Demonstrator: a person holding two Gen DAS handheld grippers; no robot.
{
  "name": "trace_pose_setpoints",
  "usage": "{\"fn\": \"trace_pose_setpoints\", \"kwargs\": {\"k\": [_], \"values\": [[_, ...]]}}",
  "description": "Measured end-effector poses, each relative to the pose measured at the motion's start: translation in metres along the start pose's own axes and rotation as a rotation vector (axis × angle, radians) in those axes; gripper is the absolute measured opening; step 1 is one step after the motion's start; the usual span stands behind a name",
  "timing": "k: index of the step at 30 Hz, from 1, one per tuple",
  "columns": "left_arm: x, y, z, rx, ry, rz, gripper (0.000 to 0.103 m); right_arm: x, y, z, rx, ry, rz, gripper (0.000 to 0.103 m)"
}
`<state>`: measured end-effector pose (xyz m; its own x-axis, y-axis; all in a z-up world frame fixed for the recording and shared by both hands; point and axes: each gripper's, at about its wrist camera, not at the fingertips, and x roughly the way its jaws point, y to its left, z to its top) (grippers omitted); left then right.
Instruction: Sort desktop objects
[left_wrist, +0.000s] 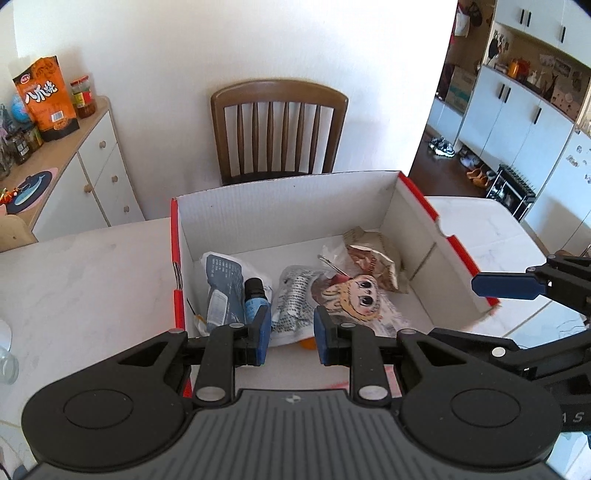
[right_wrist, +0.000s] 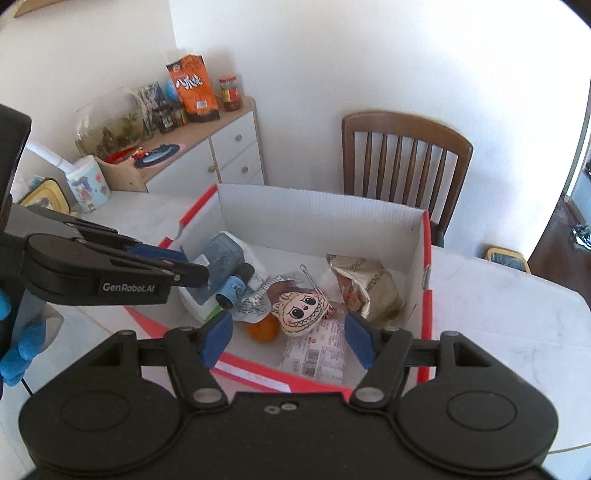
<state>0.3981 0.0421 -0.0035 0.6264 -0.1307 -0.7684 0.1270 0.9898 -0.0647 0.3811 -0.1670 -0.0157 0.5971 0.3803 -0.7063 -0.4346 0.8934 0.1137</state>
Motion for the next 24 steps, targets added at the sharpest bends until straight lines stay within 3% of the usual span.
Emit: {"fn": "trace_pose_setpoints", "kwargs": {"k": [8, 9, 10, 13, 14, 24], "values": [[-0.031, -0.012, -0.023, 0.018, -0.044, -0.017, 0.028, -0.031, 0.004, -0.016, -0.019, -0.051, 0.003, 0.068], [-0.034, -0.013, -0.026, 0.023, -0.047, -0.015, 0.029, -0.035, 0.005, -0.018, -0.020, -0.060, 0.004, 0.073], [-0.037, -0.015, -0.029, 0.030, -0.052, -0.016, 0.033, -0.039, 0.005, -0.020, -0.020, -0.069, 0.004, 0.077], [-0.048, -0.018, -0.038, 0.034, -0.076, -0.021, 0.072, -0.050, 0.006, -0.025, -0.017, -0.091, 0.013, 0.078], [-0.053, -0.019, -0.041, 0.034, -0.092, -0.014, 0.076, -0.052, 0.007, -0.026, -0.015, -0.093, 0.014, 0.078], [-0.090, -0.026, -0.066, 0.036, -0.148, 0.009, 0.080, -0.082, 0.012, -0.042, 0.016, -0.146, 0.048, 0.093]]}}
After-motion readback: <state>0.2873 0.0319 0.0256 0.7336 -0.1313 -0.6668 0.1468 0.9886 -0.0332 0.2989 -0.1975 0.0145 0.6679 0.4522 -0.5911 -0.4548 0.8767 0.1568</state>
